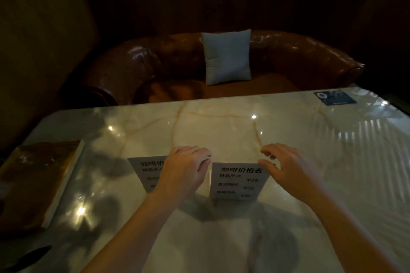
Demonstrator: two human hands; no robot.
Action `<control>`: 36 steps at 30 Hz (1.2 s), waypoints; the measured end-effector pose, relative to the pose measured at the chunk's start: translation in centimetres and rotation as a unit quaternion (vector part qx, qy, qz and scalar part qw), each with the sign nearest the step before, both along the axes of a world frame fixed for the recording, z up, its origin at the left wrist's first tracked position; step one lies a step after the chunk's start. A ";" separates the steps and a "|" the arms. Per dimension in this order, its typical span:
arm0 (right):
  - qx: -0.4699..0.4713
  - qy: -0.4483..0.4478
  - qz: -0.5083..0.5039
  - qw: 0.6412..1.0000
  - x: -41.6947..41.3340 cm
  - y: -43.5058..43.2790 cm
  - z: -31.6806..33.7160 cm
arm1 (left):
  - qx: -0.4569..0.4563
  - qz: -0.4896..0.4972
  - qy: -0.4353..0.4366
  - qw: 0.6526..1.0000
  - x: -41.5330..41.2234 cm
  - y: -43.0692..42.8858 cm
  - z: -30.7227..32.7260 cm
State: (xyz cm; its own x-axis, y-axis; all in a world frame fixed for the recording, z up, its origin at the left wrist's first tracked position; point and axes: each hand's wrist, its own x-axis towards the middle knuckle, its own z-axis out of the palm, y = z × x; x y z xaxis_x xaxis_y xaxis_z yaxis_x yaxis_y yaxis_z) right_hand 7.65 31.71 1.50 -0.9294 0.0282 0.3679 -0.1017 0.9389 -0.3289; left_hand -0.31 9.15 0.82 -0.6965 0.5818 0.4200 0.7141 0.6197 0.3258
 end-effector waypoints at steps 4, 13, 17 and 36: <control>-0.031 0.005 0.037 0.999 -1.7 -2.1 1.1 | 0.016 0.037 -0.006 0.999 -0.8 -2.2 0.4; -0.004 -0.031 0.136 0.990 -6.2 -9.4 1.4 | -0.023 0.151 -0.061 0.986 -3.3 -8.8 -0.3; 0.025 -0.062 0.138 0.988 -7.8 -11.5 0.9 | -0.065 0.198 -0.084 0.975 -3.8 -10.4 -1.3; 0.178 -0.082 0.105 0.975 -11.8 -14.6 -0.2 | -0.026 0.260 0.036 0.965 -3.4 -13.0 -1.7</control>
State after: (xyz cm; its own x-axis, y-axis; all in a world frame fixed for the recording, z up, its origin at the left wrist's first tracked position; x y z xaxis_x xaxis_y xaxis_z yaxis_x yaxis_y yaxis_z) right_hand -4.18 17.07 1.31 -0.9479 -0.2724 0.1650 -0.2783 0.9604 -0.0134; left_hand -3.71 -3.85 -0.83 -0.8703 0.1840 0.4569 0.3223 0.9142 0.2456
